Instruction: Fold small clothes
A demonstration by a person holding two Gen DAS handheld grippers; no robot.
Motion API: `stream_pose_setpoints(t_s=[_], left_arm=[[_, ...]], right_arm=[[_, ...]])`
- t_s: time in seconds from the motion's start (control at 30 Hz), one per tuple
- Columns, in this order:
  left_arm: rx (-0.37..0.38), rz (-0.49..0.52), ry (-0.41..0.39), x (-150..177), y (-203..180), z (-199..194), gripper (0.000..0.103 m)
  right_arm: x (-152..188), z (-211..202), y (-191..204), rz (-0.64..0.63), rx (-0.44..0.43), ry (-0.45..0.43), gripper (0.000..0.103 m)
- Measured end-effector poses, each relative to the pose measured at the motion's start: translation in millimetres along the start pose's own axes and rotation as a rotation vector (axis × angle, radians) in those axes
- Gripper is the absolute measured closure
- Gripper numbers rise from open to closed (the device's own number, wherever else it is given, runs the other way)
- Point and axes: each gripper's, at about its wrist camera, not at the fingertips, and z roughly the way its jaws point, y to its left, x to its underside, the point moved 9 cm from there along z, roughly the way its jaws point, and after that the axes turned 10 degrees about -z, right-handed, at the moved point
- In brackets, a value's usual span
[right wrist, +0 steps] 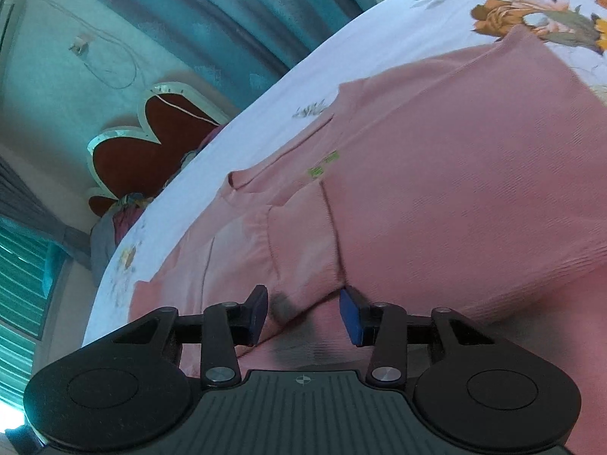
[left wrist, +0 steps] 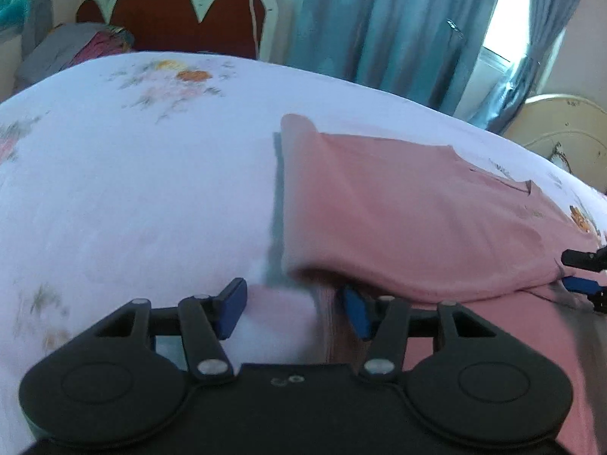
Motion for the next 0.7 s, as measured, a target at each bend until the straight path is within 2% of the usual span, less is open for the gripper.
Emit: stream_pose_setpoints(t_s=[0.03, 0.07, 0.13, 0.23, 0.37, 0.43, 0.5, 0.53, 0.57, 0.7], left_arm=[[-0.002, 0.021, -0.003, -3, -2, 4, 0.054], [0.002, 0.033, -0.007, 1, 9, 1, 0.056], [0.011, 0.054, -0.019, 2, 10, 5, 0.059], [0.024, 0.082, -0.02, 5, 10, 2, 0.063], [0.035, 0.104, -0.021, 5, 11, 2, 0.064], [0.037, 0.11, -0.022, 5, 10, 2, 0.064], [0.038, 0.112, -0.026, 5, 9, 2, 0.064], [0.041, 0.11, -0.027, 5, 10, 3, 0.064], [0.04, 0.112, -0.026, 5, 10, 3, 0.064], [0.034, 0.11, -0.024, 5, 9, 3, 0.064]], right_arm=[[-2, 5, 2, -0.018, 0.02, 0.006, 0.07], [-5, 8, 4, -0.032, 0.043, 0.006, 0.074], [-10, 16, 7, -0.043, 0.039, 0.005, 0.098], [-23, 3, 27, -0.126, 0.034, -0.056, 0.099], [-59, -68, 58, -0.192, -0.014, -0.288, 0.099], [-66, -90, 56, -0.256, 0.038, -0.345, 0.099], [-54, -78, 23, -0.271, 0.143, -0.237, 0.099], [-41, -68, 2, -0.238, 0.172, -0.164, 0.099], [-31, -63, -11, -0.222, 0.182, -0.13, 0.099], [-7, -57, -25, -0.191, 0.187, -0.113, 0.099]])
